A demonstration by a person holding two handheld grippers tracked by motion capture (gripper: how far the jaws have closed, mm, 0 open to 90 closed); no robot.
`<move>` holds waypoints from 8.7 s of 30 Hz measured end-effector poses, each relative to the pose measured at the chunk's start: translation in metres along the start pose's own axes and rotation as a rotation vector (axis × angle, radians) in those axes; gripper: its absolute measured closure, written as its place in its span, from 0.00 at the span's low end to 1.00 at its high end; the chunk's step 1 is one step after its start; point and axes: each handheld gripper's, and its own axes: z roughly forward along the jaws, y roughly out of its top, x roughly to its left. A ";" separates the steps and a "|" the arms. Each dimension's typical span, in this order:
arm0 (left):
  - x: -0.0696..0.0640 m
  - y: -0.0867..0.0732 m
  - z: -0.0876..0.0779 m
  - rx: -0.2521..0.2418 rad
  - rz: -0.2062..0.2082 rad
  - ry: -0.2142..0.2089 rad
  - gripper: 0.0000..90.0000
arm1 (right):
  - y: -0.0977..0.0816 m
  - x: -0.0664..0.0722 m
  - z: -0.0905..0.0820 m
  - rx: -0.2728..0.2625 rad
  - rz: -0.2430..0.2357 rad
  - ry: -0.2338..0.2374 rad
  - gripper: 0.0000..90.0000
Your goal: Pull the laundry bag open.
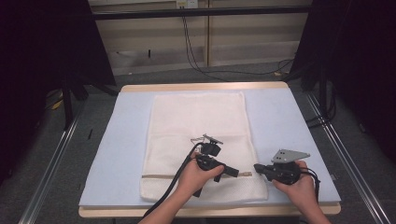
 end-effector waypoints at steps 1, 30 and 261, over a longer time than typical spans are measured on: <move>-0.001 0.000 0.001 -0.004 -0.005 -0.006 0.69 | 0.001 0.000 0.000 0.007 -0.010 -0.008 1.00; -0.005 0.009 0.035 0.037 -0.083 0.045 0.77 | -0.013 0.005 0.007 0.038 -0.027 -0.014 1.00; 0.064 -0.048 -0.074 -0.031 -0.272 -0.009 0.97 | -0.011 0.004 0.009 0.057 -0.014 -0.006 1.00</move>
